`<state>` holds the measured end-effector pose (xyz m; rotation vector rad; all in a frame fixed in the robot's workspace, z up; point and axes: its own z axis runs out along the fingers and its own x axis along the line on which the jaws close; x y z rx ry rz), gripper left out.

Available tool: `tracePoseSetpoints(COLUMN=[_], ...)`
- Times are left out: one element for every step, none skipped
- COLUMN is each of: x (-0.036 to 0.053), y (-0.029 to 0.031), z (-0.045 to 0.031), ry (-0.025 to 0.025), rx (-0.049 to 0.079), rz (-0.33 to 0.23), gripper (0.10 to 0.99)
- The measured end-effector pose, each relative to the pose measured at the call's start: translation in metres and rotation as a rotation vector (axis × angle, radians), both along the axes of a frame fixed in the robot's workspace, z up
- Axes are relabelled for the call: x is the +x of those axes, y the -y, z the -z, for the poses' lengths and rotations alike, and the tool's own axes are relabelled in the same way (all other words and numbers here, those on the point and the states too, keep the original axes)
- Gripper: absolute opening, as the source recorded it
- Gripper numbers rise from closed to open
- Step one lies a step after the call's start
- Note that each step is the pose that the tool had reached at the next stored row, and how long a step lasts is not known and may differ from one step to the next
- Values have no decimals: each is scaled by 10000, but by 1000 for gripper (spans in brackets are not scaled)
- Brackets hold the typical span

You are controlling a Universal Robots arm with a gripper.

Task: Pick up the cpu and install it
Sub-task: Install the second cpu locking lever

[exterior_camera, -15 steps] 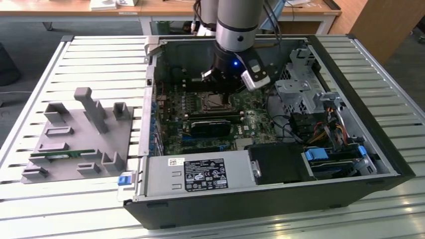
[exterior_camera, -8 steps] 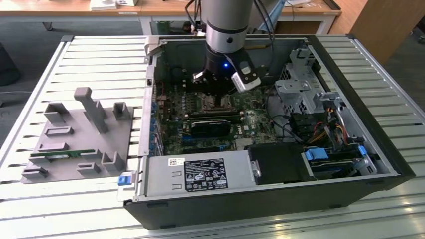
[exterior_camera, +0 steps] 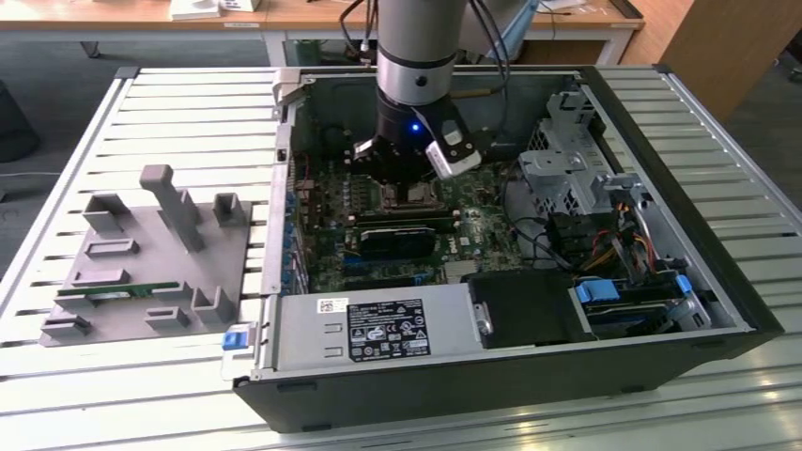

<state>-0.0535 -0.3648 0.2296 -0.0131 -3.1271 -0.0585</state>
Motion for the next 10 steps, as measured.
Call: tracePoseSetpoints(x=[-5,-9,-10,-10,-10,-10,-11,-10,-12,-13], y=[1,1,2,2,2,5,16,34,49,65], z=[16,33,51,69,88,100,105,108,109,110], ry=[-2,-5,-12,-18,-26,-33,-35,-34,-34,-34], rx=[0,0,-1,0,0,6,64,173,285,395], rz=[0,0,-1,0,0,0,0,0,0,-1], gripper=[106,106,106,106,106,106,106,106,106,106])
